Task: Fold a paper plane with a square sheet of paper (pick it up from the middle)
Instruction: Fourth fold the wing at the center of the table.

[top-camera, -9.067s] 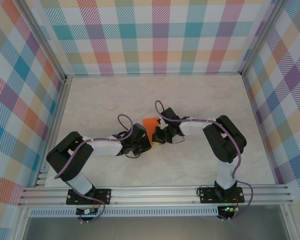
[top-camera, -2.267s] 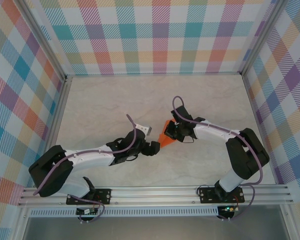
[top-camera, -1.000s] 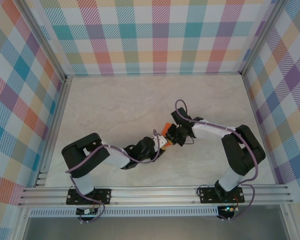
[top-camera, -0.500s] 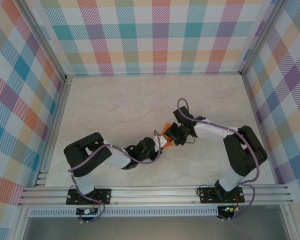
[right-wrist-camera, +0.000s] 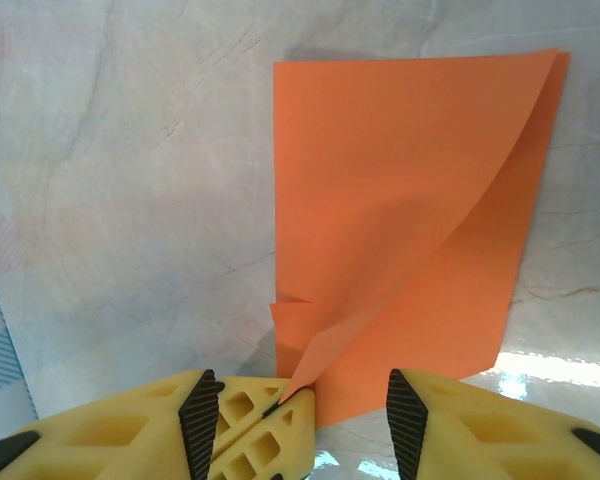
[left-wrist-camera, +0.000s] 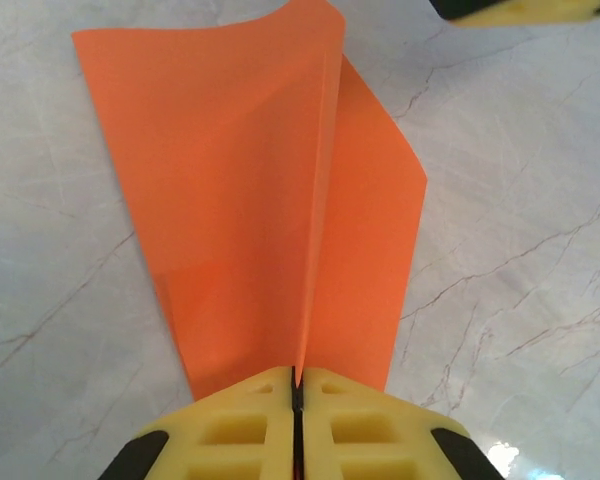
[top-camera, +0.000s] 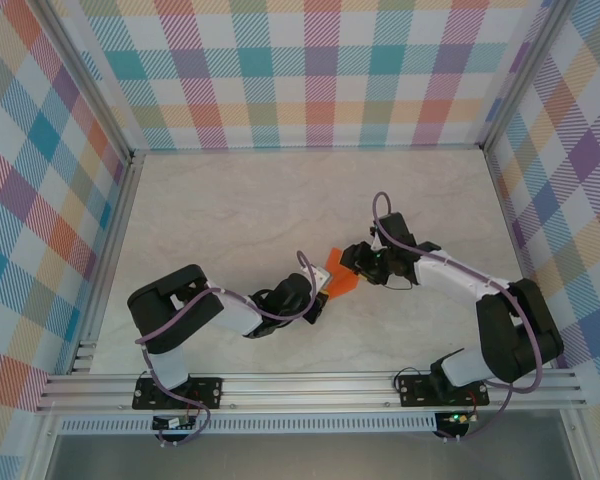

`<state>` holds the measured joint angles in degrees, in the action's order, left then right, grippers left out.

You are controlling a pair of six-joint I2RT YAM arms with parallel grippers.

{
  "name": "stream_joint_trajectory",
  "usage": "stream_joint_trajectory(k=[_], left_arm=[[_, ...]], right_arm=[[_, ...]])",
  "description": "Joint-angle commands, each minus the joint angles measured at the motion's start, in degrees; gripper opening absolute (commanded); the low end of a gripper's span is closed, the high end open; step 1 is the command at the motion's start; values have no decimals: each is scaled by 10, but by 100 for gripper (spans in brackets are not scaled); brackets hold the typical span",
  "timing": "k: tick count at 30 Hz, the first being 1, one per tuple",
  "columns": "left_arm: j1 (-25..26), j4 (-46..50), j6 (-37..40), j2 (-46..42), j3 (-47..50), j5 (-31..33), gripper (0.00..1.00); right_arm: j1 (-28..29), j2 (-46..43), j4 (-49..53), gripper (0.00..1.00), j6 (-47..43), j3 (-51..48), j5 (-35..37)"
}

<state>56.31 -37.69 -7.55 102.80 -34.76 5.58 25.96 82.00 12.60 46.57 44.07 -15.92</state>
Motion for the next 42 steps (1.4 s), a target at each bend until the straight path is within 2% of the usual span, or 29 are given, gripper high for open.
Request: stream_joint_trajectory(k=[1,8,18,30,42], left_arm=[[-6,-15,-86,-20,6,-8,8],[-24,-51,-170,-30,31,-15,6],[-33,-91,-222,-15,48,-23,6],[-35,-89,-238,-6,52,-21,6],[-35,-54,-236,-15,43,-25,14]], right_arm=[[0,-7,-35,48,-65,-19,-32],[-1,23,-66,39,-60,-37,-55],[-2,107,-96,22,-68,12,-112],[-2,167,-93,24,-70,41,-113],[-1,205,-89,37,-66,47,-109]])
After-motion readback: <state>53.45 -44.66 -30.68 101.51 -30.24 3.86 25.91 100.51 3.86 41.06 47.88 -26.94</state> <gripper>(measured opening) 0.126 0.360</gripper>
